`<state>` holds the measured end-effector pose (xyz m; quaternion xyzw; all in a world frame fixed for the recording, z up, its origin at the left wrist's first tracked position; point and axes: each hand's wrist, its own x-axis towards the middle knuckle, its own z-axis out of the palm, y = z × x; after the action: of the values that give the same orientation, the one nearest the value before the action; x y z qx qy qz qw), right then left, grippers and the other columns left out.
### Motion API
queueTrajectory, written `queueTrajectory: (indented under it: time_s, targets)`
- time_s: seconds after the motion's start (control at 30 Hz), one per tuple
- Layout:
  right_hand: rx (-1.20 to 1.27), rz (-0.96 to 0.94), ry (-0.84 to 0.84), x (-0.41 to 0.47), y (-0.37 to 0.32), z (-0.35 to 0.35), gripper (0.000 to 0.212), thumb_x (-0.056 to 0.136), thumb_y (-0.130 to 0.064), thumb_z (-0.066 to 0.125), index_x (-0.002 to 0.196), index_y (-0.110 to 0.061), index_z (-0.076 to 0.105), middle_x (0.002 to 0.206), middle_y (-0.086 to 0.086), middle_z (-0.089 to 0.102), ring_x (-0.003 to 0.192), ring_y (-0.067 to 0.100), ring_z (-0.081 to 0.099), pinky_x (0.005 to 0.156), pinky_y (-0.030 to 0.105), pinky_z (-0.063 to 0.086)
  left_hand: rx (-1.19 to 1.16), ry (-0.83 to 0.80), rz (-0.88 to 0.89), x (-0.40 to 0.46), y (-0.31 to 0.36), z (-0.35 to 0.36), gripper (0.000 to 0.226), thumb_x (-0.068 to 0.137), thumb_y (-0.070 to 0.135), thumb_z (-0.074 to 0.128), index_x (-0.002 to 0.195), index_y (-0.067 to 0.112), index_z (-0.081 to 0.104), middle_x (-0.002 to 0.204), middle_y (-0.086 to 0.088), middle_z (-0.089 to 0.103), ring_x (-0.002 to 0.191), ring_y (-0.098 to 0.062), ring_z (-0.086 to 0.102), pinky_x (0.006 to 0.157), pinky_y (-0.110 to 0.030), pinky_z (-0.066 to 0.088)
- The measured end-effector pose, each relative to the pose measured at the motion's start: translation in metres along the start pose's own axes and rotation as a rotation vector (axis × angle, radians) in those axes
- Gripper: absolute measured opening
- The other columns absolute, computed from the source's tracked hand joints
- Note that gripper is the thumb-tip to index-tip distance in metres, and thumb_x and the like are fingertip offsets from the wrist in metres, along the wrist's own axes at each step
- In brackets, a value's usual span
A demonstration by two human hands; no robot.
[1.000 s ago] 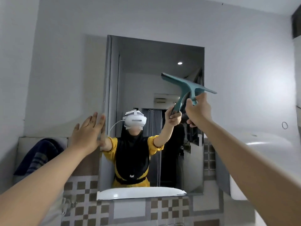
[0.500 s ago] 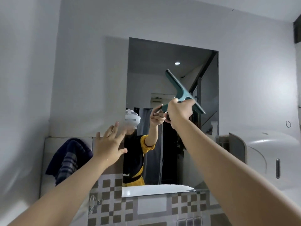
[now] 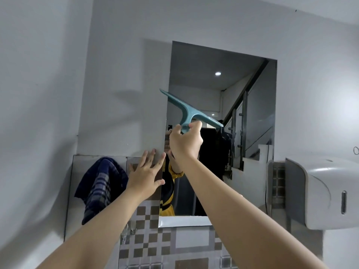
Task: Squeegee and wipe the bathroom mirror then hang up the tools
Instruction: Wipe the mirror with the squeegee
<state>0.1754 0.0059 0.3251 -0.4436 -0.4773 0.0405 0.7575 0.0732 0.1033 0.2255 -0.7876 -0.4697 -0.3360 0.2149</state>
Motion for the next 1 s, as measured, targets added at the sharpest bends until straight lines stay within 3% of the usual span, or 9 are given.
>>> queueTrajectory:
  time_s: [0.07, 0.13, 0.2, 0.3, 0.47, 0.67, 0.83, 1.0]
  targets:
    - [-0.121, -0.062, -0.017, -0.001, 0.010, -0.011, 0.016, 0.094, -0.027, 0.054, 0.102, -0.019, 0.044, 0.076, -0.008, 0.053, 0.065, 0.021, 0.064, 0.061, 0.039, 0.058, -0.001, -0.008, 0.012, -0.001, 0.000, 0.000, 0.090, 0.086, 0.051, 0.052, 0.139, 0.039, -0.021, 0.157, 0.002, -0.012, 0.141, -0.022, -0.020, 0.107, -0.067, 0.011]
    - [-0.253, -0.155, -0.035, 0.001, 0.022, -0.029, 0.020, 0.093, -0.029, 0.056, 0.108, -0.019, 0.049, 0.071, -0.010, 0.052, 0.058, 0.015, 0.059, 0.056, 0.036, 0.056, 0.004, 0.011, 0.023, -0.004, 0.001, 0.002, 0.092, 0.085, 0.050, 0.054, 0.141, 0.037, -0.018, 0.156, 0.001, -0.010, 0.141, -0.024, -0.019, 0.106, -0.067, 0.013]
    - [-0.393, -0.241, -0.060, 0.010, 0.034, -0.051, 0.027, 0.092, -0.033, 0.058, 0.115, -0.019, 0.052, 0.063, -0.014, 0.049, 0.049, 0.008, 0.049, 0.044, 0.025, 0.042, 0.012, 0.034, 0.035, -0.007, 0.003, 0.005, 0.093, 0.083, 0.047, 0.059, 0.142, 0.035, -0.012, 0.156, -0.001, -0.005, 0.142, -0.027, -0.012, 0.104, -0.069, 0.016]
    - [-0.574, -0.331, -0.097, 0.029, 0.045, -0.086, 0.032, 0.090, -0.039, 0.060, 0.119, -0.026, 0.056, 0.060, -0.013, 0.049, 0.046, 0.005, 0.042, 0.044, 0.020, 0.028, -0.014, 0.045, 0.034, -0.010, 0.004, 0.010, 0.095, 0.081, 0.043, 0.064, 0.142, 0.035, -0.009, 0.154, -0.001, -0.005, 0.142, -0.028, -0.009, 0.103, -0.072, 0.021]
    - [-0.762, -0.501, -0.178, 0.064, 0.046, -0.134, 0.033, 0.088, -0.041, 0.063, 0.119, -0.031, 0.060, 0.062, -0.021, 0.049, 0.051, 0.007, 0.048, 0.048, 0.022, 0.036, 0.019, 0.007, 0.013, -0.010, 0.004, 0.013, 0.108, 0.075, 0.050, 0.067, 0.143, 0.032, -0.014, 0.150, 0.001, -0.021, 0.140, -0.027, -0.019, 0.105, -0.068, 0.011]
    - [-0.835, -0.658, -0.242, 0.103, 0.050, -0.173, 0.032, 0.087, -0.036, 0.066, 0.118, -0.029, 0.063, 0.054, -0.023, 0.039, 0.046, 0.002, 0.040, 0.048, 0.020, 0.030, 0.038, 0.029, -0.017, -0.010, 0.007, 0.016, 0.112, 0.070, 0.049, 0.072, 0.143, 0.039, -0.011, 0.153, 0.000, -0.013, 0.139, -0.026, -0.015, 0.103, -0.068, 0.020]
    - [-0.844, -0.717, -0.289, 0.123, 0.056, -0.196, 0.032, 0.087, -0.034, 0.068, 0.117, -0.026, 0.064, 0.051, -0.019, 0.037, 0.044, 0.005, 0.038, 0.047, 0.019, 0.027, 0.035, 0.022, -0.058, -0.012, 0.010, 0.016, 0.110, 0.071, 0.046, 0.072, 0.145, 0.035, -0.008, 0.154, 0.000, -0.015, 0.139, -0.026, -0.017, 0.105, -0.067, 0.017]
    - [-0.846, -0.729, -0.297, 0.142, 0.075, -0.224, 0.032, 0.085, -0.035, 0.069, 0.116, -0.028, 0.064, 0.053, -0.009, 0.054, 0.044, 0.007, 0.044, 0.046, 0.019, 0.030, 0.013, 0.010, -0.105, -0.011, 0.015, 0.020, 0.110, 0.074, 0.038, 0.073, 0.142, 0.039, -0.013, 0.152, -0.002, -0.023, 0.138, -0.027, -0.022, 0.107, -0.064, 0.014]
